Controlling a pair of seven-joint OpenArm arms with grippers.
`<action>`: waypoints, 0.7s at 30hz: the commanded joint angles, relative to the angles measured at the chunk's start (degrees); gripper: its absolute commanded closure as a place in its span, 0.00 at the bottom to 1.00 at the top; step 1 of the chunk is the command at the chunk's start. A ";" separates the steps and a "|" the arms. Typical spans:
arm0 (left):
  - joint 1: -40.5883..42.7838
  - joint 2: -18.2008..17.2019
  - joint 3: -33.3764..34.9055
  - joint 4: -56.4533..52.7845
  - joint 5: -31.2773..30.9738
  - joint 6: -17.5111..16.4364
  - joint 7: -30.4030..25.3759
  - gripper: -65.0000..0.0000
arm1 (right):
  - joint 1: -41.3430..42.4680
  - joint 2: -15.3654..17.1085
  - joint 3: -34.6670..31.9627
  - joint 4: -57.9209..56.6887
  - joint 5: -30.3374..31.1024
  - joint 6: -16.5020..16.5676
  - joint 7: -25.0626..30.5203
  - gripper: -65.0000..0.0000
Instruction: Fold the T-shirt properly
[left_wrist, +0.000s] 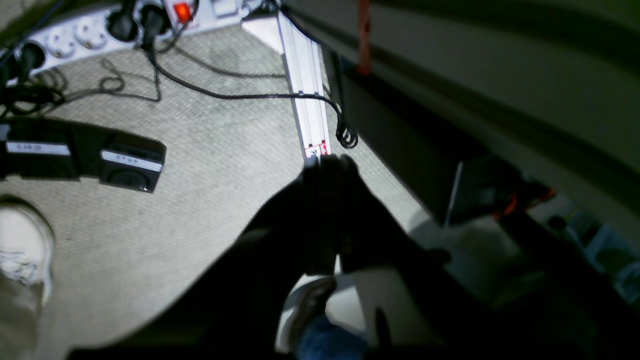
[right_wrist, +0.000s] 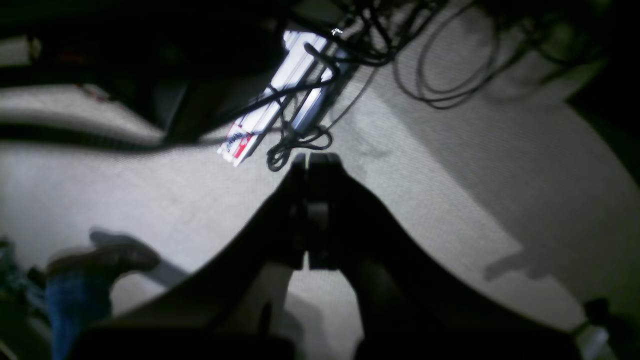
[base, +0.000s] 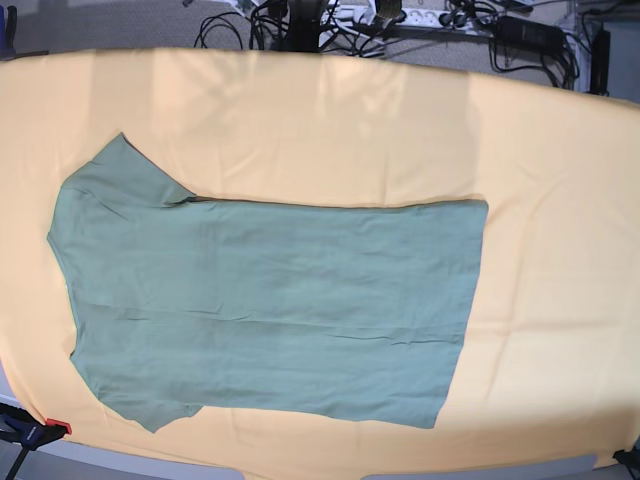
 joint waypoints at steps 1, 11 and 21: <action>1.11 -0.74 0.00 3.04 -1.27 -0.39 0.46 1.00 | -1.97 1.07 -0.02 3.61 0.50 -0.66 0.33 1.00; 18.51 -12.22 -0.04 33.75 -7.41 -3.74 6.88 1.00 | -15.32 8.07 -0.02 30.88 6.45 -0.07 -10.67 1.00; 33.31 -23.54 -2.84 63.95 -5.79 -3.52 15.41 1.00 | -27.23 15.52 0.02 53.35 4.22 -7.50 -19.12 1.00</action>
